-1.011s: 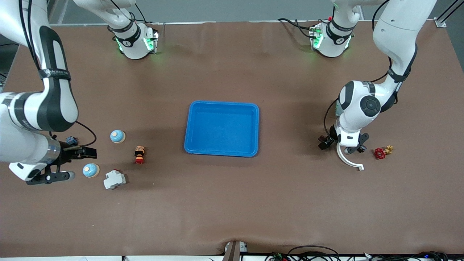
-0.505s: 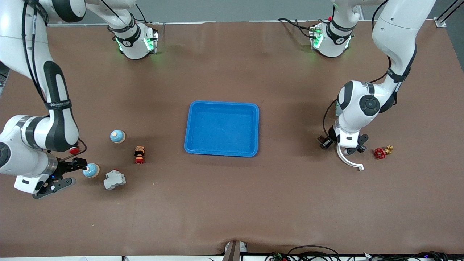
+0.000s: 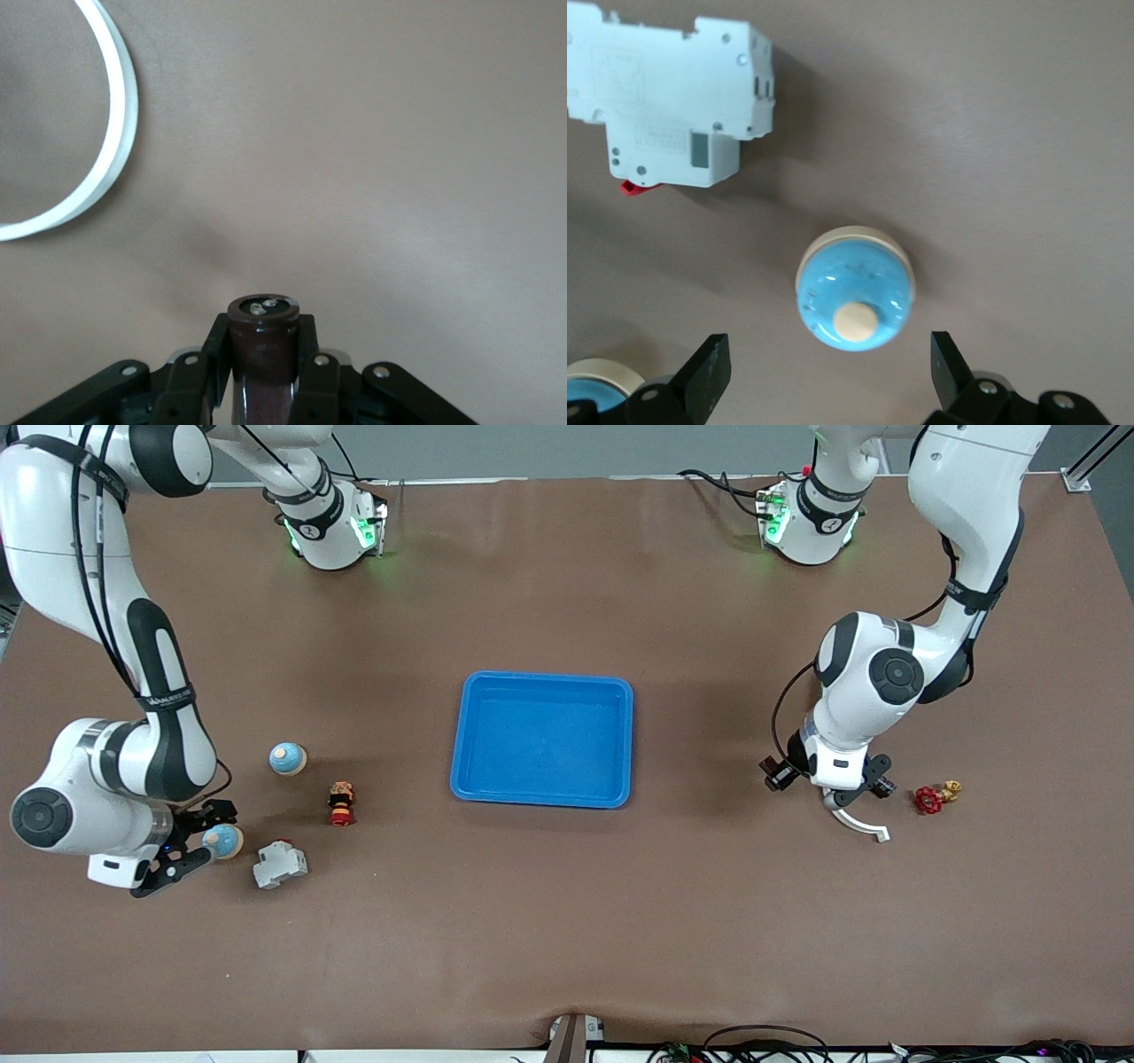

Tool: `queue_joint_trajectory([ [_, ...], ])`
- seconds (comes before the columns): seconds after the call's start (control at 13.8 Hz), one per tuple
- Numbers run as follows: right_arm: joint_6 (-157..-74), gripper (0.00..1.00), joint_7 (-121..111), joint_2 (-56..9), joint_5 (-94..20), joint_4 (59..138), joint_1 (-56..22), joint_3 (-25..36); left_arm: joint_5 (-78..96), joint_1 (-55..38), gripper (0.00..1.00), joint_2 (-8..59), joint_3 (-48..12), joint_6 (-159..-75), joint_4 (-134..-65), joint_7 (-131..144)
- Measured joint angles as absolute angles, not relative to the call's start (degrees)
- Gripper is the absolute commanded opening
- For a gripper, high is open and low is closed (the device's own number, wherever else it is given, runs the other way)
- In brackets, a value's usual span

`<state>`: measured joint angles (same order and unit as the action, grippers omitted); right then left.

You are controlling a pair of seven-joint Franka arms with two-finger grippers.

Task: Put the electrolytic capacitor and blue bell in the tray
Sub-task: 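Grasp the capacitor with the left gripper while the right gripper grasps the bell, then carry the capacitor and bell over the blue tray with both grippers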

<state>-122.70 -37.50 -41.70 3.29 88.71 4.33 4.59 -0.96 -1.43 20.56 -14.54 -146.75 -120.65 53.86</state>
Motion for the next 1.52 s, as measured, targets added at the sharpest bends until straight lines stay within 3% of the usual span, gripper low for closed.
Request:
queue_joint_trajectory([
  [0.36,-128.12,1.0,-37.51,-44.04,3.29,89.62,4.37,4.72,-0.96,-2.78,0.0,20.4,-19.71,-143.18,-115.47,63.02],
  [0.65,-130.72,1.0,-37.51,-45.74,3.29,89.64,4.66,4.78,-0.96,-8.19,0.0,20.63,-19.96,-137.55,-109.88,71.46],
  [0.72,-130.85,0.54,-37.51,-45.91,3.29,89.64,4.66,4.78,-0.96,-9.36,0.0,20.77,-19.96,-136.79,-108.69,73.43],
  [0.79,-130.86,0.34,-37.51,-45.97,3.29,89.64,4.66,4.77,-0.96,-10.35,0.0,21.05,-19.96,-136.5,-107.74,75.4],
  [1.16,-129.98,0.09,-37.53,-45.48,3.29,89.19,4.59,4.73,-0.96,-16.6,0.0,25.99,-19.94,-136.33,-102.34,85.28],
  [1.52,-114.33,0.1,-28.22,-40.62,2.19,86.12,1.19,3.34,-0.96,-21.99,0.0,32.92,-19.87,-136.32,-97.61,92.29],
])
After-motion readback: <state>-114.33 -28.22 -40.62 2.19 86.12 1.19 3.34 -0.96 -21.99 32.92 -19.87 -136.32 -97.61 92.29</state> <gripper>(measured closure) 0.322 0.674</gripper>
